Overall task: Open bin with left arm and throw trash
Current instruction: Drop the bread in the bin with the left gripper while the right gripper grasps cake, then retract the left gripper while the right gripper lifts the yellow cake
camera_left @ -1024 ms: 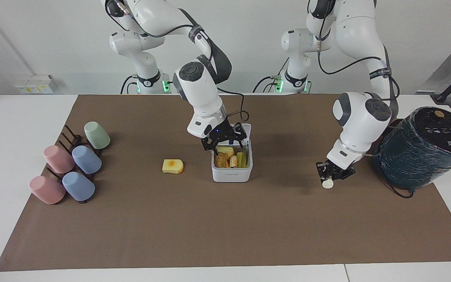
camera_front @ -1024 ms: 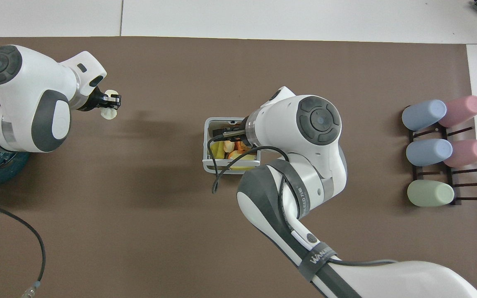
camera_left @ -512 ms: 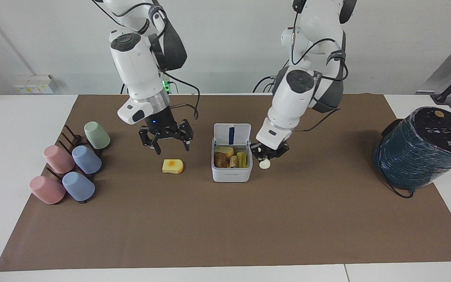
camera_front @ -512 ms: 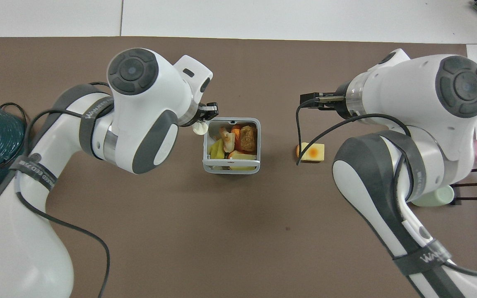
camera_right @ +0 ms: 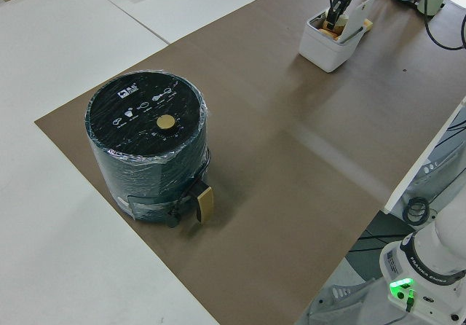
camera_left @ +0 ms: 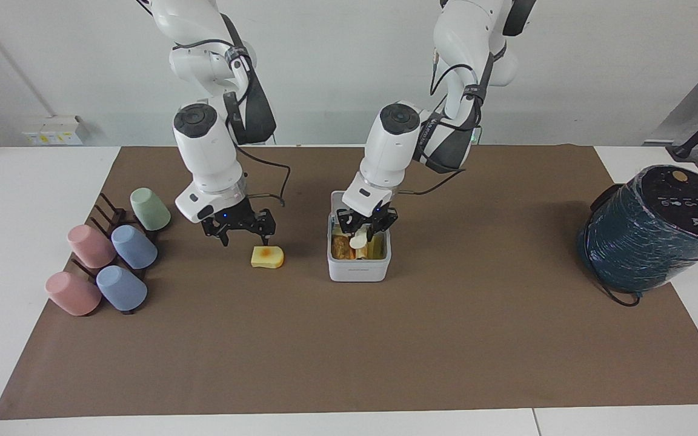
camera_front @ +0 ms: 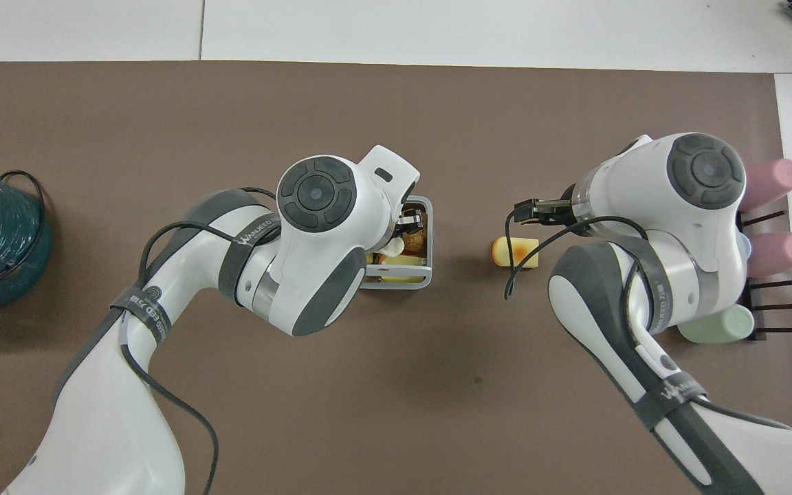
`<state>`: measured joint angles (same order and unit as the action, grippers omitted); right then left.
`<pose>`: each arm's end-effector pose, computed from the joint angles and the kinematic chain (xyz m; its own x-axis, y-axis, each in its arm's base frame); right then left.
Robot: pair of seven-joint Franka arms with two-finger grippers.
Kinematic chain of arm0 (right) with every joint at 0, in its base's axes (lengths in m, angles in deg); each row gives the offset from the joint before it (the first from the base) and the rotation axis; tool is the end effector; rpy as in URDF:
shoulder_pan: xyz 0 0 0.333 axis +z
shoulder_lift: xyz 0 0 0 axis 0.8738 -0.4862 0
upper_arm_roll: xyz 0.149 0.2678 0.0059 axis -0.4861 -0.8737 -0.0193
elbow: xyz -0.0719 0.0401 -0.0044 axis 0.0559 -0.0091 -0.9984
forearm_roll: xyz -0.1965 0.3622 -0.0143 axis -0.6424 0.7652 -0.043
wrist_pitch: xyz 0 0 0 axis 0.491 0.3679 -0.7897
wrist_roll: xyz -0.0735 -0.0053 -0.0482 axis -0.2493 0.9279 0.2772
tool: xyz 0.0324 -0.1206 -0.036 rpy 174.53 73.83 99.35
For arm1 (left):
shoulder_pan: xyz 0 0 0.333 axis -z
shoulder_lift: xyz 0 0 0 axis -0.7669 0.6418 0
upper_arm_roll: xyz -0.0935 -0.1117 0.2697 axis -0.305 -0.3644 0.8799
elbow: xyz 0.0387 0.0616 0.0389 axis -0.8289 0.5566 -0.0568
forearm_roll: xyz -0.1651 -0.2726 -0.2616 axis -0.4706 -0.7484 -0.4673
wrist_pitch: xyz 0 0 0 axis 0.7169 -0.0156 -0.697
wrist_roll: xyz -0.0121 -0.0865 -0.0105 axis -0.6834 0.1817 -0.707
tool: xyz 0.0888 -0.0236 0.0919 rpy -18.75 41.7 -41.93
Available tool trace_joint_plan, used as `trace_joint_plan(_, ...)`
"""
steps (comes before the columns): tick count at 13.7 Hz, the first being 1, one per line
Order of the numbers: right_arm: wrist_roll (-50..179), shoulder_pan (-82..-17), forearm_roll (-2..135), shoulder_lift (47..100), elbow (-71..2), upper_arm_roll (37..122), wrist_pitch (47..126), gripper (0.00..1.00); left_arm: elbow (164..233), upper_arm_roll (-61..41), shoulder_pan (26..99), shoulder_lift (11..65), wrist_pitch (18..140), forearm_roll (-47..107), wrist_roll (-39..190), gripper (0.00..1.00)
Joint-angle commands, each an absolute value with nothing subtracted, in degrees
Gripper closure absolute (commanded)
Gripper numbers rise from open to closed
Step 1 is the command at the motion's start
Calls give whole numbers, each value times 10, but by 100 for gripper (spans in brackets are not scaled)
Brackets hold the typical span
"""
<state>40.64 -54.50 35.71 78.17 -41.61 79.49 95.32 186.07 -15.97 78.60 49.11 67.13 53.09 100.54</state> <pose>0.6062 0.1476 0.3566 0.9963 -0.0464 0.0729 -0.0431 -0.9980 -0.0471 0.5503 -0.4161 0.3682 0.9945 0.0871 0.0582 0.0757 -0.9816 0.1755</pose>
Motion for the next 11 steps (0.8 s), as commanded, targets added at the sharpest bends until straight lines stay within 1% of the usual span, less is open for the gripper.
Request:
trace_joint_plan(1, 411, -553, 346, 765, -451, 788, 1015, 0, 1868, -150, 793, 467, 649, 522, 1006, 0)
trace_joint_plan(3, 410, -554, 346, 757, -476, 788, 1063, 0, 1827, -149, 788, 470, 605, 525, 1006, 0)
trace_joint_plan(5, 410, -554, 347, 747, -476, 788, 1070, 0, 1780, -143, 782, 471, 548, 525, 1005, 0)
trace_joint_plan(6, 412, -554, 347, 745, -476, 788, 1071, 0, 1757, -142, 767, 471, 500, 528, 1003, 0)
trace_joint_plan(8, 411, -554, 347, 740, -479, 788, 1076, 0, 1703, -147, 712, 466, 423, 528, 967, 0)
trace_joint_plan(9, 409, -554, 349, 734, -481, 788, 1093, 0, 1684, -140, 697, 466, 382, 527, 933, 0)
trace_joint_plan(10, 406, -552, 355, 726, -481, 787, 1103, 0, 1670, -139, 678, 463, 351, 527, 898, 0)
trace_joint_plan(11, 399, -549, 355, 722, -482, 787, 1103, 0, 1667, -141, 645, 460, 330, 527, 862, 0)
